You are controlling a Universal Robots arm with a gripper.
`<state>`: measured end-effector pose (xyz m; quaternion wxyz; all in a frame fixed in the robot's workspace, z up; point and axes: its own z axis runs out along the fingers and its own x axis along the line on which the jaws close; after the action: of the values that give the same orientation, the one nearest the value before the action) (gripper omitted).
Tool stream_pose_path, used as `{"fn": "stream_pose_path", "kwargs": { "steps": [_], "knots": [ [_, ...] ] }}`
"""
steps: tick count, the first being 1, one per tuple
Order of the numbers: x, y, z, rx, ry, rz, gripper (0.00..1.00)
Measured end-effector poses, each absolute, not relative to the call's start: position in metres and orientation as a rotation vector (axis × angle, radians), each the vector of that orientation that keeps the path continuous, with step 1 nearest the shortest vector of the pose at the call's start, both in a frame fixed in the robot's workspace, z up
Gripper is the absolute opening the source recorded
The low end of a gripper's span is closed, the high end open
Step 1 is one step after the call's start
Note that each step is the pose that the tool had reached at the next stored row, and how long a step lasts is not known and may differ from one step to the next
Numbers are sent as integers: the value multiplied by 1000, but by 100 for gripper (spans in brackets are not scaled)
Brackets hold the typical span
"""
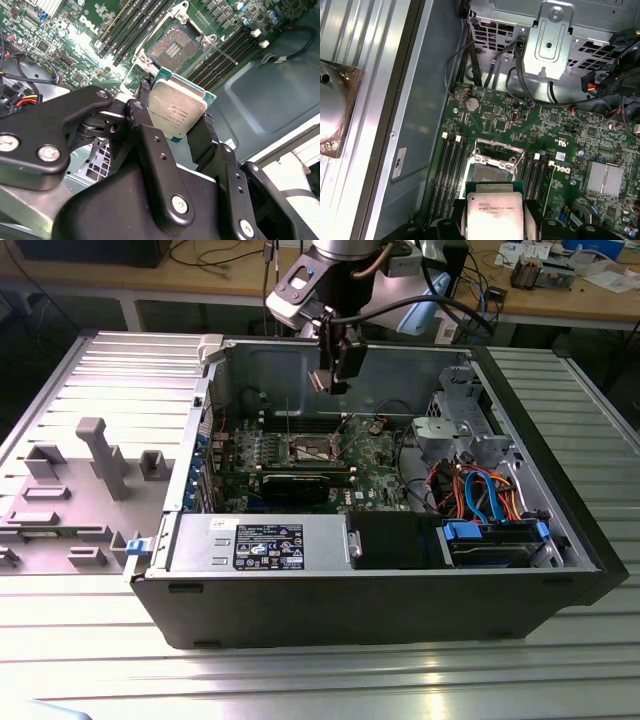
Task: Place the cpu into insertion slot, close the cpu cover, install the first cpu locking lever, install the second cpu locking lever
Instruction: 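Place the cpu into insertion slot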
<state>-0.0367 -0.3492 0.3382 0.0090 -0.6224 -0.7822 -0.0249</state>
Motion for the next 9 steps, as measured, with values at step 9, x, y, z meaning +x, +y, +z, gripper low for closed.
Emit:
{"fn": "stream_pose_path", "kwargs": {
  "steps": [9],
  "knots": [
    [-37,-349,337,-2039,-2368,-78,55]
  ]
}}
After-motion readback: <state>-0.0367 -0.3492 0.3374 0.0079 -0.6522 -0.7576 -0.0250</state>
